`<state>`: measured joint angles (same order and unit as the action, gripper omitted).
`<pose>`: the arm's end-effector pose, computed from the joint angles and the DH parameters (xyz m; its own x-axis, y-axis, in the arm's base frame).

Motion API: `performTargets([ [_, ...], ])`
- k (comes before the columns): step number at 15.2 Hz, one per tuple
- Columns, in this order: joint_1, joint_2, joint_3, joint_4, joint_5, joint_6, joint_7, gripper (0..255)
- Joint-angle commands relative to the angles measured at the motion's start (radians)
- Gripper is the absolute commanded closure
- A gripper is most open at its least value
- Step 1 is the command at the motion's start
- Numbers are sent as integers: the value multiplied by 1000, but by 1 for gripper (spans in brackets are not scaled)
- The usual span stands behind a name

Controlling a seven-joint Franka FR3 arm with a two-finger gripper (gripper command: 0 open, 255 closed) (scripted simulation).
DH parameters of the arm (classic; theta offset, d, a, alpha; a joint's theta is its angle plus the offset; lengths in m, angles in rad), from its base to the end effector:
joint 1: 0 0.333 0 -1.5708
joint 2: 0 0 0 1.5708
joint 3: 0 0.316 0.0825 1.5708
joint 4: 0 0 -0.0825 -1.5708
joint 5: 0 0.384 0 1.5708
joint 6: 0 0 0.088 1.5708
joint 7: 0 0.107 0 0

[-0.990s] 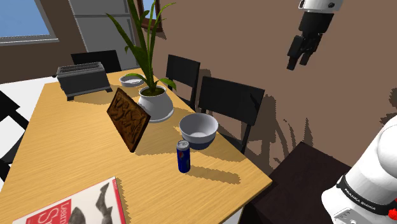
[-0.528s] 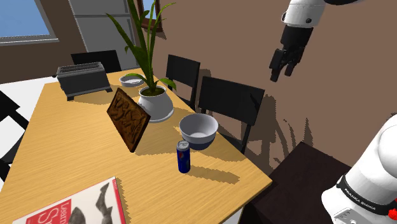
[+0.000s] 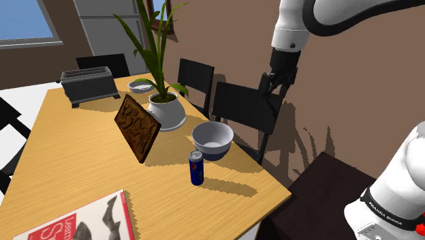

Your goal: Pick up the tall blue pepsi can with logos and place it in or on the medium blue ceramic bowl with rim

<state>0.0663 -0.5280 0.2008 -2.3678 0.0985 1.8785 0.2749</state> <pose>0.3804 0.1200 0.5167 0.9976 -0.0614 0.0318 -0.0613 -0.9981 -0.0028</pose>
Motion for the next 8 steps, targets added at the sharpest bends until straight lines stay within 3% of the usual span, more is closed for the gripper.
performTargets([
  [1,9,52,37,3,9,50,44,0],
  [8,28,270,153,81,-10,182,199,0],
])
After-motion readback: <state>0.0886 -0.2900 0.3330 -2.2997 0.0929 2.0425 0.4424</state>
